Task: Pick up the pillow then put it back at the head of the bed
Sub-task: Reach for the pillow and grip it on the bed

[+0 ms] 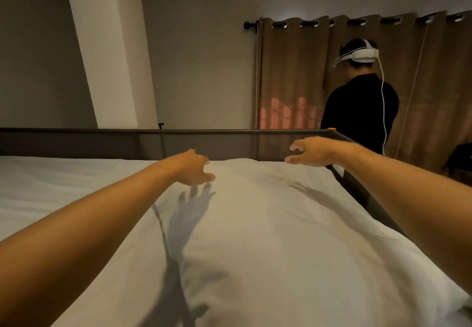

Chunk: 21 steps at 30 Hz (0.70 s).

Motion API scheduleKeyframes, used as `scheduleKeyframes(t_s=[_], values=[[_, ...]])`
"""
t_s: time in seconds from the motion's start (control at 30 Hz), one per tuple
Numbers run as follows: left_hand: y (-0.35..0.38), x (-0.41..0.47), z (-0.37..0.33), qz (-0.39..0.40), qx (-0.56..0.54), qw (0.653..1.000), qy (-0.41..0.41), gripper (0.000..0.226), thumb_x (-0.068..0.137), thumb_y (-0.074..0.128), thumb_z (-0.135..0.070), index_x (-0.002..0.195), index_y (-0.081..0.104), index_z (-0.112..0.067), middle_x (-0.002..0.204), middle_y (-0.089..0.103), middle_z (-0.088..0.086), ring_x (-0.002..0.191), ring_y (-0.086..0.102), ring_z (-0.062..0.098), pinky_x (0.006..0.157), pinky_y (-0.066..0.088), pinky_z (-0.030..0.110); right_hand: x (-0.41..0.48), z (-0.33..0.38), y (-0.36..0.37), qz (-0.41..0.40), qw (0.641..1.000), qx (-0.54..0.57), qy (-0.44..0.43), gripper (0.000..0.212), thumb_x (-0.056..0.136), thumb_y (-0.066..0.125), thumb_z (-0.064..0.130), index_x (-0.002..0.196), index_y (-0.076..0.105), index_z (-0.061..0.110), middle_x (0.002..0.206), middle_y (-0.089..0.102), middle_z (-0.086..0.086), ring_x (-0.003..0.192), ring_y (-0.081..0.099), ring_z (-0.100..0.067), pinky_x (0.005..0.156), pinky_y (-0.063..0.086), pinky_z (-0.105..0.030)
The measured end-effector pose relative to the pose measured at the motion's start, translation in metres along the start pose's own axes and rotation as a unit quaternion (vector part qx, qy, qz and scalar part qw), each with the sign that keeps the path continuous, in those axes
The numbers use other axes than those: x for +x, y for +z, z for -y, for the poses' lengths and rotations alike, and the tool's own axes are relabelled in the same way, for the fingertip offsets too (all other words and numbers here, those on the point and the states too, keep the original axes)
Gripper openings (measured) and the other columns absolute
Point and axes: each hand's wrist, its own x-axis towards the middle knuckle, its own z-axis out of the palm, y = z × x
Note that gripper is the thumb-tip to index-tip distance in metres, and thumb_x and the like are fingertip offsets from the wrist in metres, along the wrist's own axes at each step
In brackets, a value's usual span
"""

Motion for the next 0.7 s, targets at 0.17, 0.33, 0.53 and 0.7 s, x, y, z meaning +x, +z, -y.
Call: scheduleKeyframes(t_s=[0.17,0.33,0.53,0.7], values=[[0.036,-0.002,0.017,0.000,-0.117,0.988,-0.098,0.077,0.092,0.047,-0.057,0.153,0.021,-0.020,0.161,0.016,0.014,0.138,0.039,0.040,0.106,0.040,0.047,0.010,-0.013,0.032,0.038,0.998,0.041,0.024,0.072,0.083,0.045,0.068,0.140,0.042,0.024,0.147,0.046,-0.004,0.130,0.045,-0.028,0.108,0.033,-0.042],[0.065,-0.011,0.018,0.011,-0.249,0.948,-0.200,0.088,0.087,0.050,-0.062,0.154,0.012,-0.020,0.163,0.011,0.012,0.139,0.035,0.043,0.096,0.048,0.052,0.020,-0.027,0.057,0.087,0.988,0.124,0.028,0.074,0.084,0.045,0.067,0.144,0.037,0.024,0.150,0.041,-0.005,0.134,0.041,-0.028,0.113,0.027,-0.042],[0.097,-0.026,0.026,0.033,-0.416,0.867,-0.273,0.106,0.073,0.044,-0.080,0.154,0.010,-0.021,0.163,0.014,0.011,0.141,0.030,0.046,0.098,0.044,0.062,0.021,-0.043,0.082,0.098,0.974,0.199,0.040,0.077,0.085,0.041,0.068,0.147,0.032,0.023,0.156,0.031,-0.005,0.140,0.034,-0.028,0.114,0.023,-0.040],[0.116,-0.036,0.030,0.138,-0.539,0.790,-0.256,0.101,0.068,0.039,-0.086,0.148,0.030,-0.026,0.140,0.048,0.012,0.114,0.056,0.042,0.081,0.055,0.057,0.013,-0.057,0.087,0.118,0.963,0.237,0.048,0.082,0.084,0.037,0.071,0.148,0.031,0.021,0.157,0.030,-0.003,0.140,0.032,-0.026,0.115,0.021,-0.041]])
